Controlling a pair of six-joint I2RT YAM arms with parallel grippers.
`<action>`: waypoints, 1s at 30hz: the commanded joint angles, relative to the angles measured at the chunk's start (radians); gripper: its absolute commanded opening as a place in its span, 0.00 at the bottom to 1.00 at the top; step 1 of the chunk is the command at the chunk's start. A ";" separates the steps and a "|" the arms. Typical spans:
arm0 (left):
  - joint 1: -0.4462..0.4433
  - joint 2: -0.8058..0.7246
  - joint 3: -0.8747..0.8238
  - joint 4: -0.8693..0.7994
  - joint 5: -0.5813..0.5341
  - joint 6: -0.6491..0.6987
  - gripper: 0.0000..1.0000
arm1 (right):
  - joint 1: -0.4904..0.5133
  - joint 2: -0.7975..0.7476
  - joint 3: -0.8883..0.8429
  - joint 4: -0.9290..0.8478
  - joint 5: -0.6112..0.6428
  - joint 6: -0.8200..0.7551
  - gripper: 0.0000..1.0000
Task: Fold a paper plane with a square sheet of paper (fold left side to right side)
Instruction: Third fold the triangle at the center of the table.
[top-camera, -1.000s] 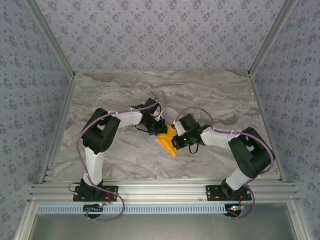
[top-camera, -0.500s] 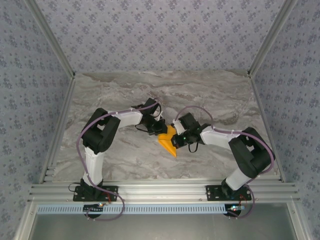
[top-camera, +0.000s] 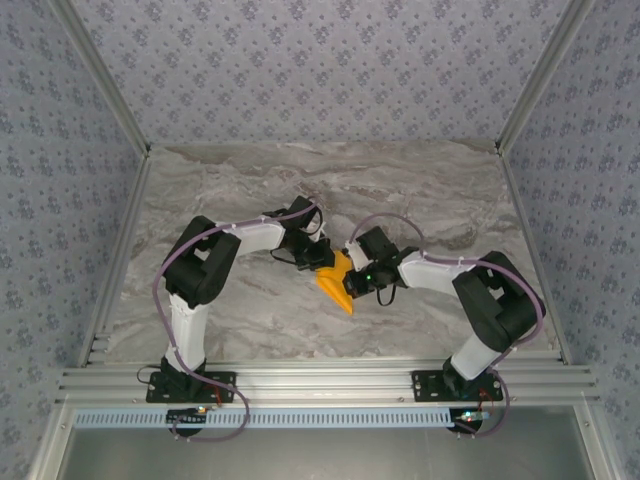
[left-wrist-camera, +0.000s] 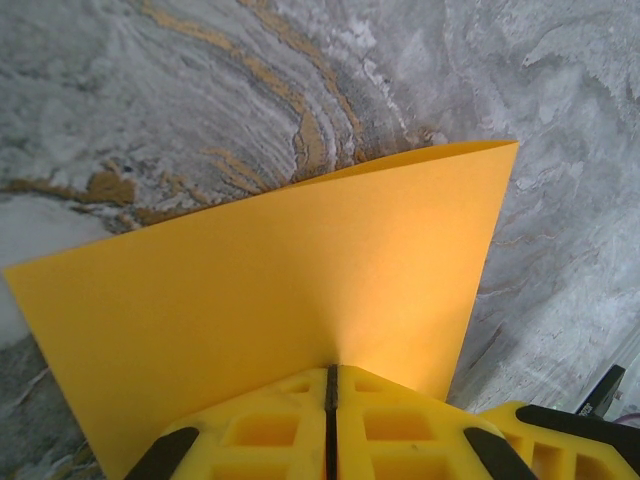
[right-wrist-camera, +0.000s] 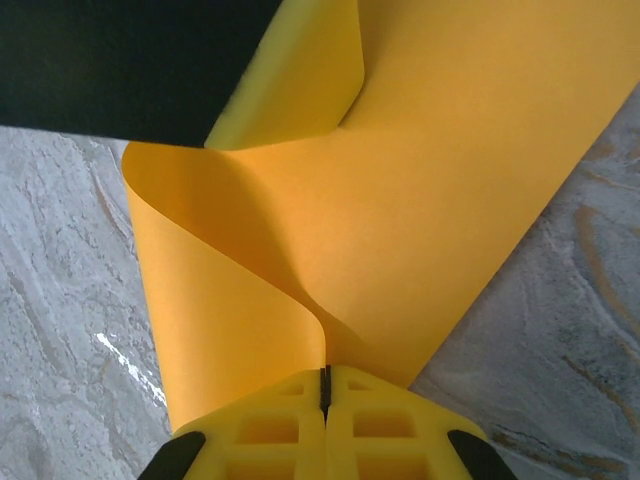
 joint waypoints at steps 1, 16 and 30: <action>-0.017 0.042 -0.017 -0.039 -0.024 0.003 0.08 | -0.003 0.030 0.027 -0.030 0.017 -0.001 0.04; 0.037 -0.123 0.028 -0.157 -0.071 0.054 0.20 | 0.003 0.043 0.001 -0.092 0.012 -0.007 0.04; -0.024 -0.315 -0.218 0.080 0.043 -0.049 0.14 | 0.018 0.067 0.017 -0.103 0.002 -0.024 0.04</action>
